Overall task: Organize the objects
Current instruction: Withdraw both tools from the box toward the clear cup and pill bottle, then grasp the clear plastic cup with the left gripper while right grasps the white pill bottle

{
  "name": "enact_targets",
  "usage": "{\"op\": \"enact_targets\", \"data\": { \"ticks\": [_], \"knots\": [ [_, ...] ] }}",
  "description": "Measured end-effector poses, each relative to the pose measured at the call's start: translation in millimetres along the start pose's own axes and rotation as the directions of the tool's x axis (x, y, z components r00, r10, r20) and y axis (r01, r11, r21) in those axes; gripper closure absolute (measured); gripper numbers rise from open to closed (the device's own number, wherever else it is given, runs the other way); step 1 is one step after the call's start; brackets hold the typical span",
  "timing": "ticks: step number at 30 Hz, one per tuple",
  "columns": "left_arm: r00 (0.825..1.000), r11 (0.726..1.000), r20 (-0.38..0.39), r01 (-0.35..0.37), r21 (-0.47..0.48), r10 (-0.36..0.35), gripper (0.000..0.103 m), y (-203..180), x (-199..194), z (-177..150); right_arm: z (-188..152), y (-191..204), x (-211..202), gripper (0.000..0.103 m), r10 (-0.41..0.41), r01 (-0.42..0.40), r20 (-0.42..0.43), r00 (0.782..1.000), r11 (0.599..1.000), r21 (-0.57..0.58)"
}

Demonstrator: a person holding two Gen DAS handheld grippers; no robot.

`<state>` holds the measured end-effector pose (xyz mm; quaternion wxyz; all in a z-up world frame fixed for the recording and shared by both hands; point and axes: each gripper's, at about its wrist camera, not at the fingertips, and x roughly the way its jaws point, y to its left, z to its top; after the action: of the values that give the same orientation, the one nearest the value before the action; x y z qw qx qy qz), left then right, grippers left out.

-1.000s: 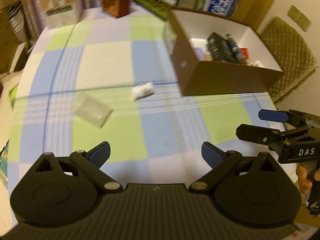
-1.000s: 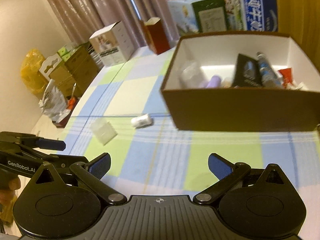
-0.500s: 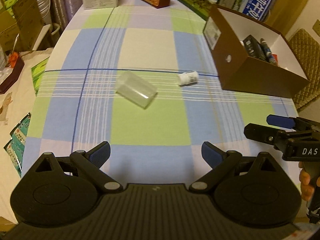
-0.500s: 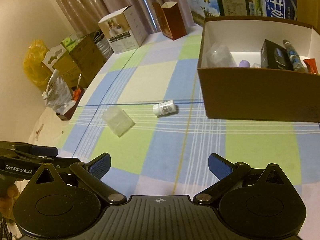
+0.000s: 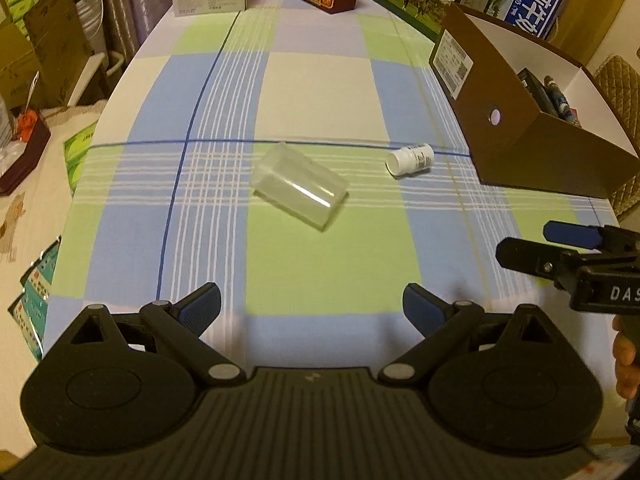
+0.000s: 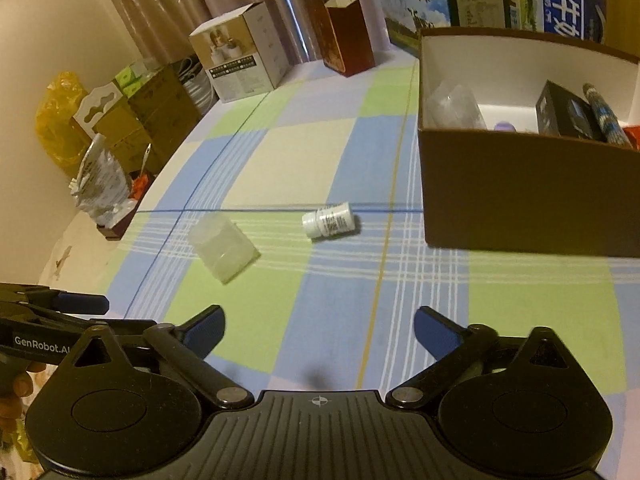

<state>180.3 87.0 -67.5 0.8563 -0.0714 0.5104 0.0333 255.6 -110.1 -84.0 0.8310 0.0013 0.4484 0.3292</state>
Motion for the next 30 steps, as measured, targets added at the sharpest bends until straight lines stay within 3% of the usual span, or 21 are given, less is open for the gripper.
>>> {"op": "enact_targets", "data": {
  "ticks": [7,16,21,25,30],
  "knots": [
    [1.0,0.999,0.029,-0.001,0.053,0.0,0.009,1.3,23.5,15.8,10.3,-2.1,19.7,0.019,-0.014,0.014,0.017,1.0,1.0,0.002],
    [0.998,0.983,0.058,-0.004,0.181,-0.007,0.011,-1.2,58.0,47.7,23.0,-2.1,45.8,0.02,-0.038,0.038,0.029,0.999,0.999,0.002],
    [0.999,0.974,0.041,-0.002,0.229,-0.008,0.016,-1.2,79.7,60.6,27.0,-3.5,58.2,0.02,-0.057,0.057,0.019,0.998,0.998,0.006],
    [1.0,0.968,0.024,0.007,0.251,-0.014,0.027,1.5,91.1,67.1,29.1,-4.8,67.2,0.02,-0.066,0.066,0.011,0.998,0.998,0.008],
    [0.999,0.971,0.045,-0.009,0.237,-0.002,0.027,8.8,93.4,72.0,31.5,1.9,79.0,0.02,-0.08,0.081,0.015,0.997,0.996,-0.03]
  ]
}}
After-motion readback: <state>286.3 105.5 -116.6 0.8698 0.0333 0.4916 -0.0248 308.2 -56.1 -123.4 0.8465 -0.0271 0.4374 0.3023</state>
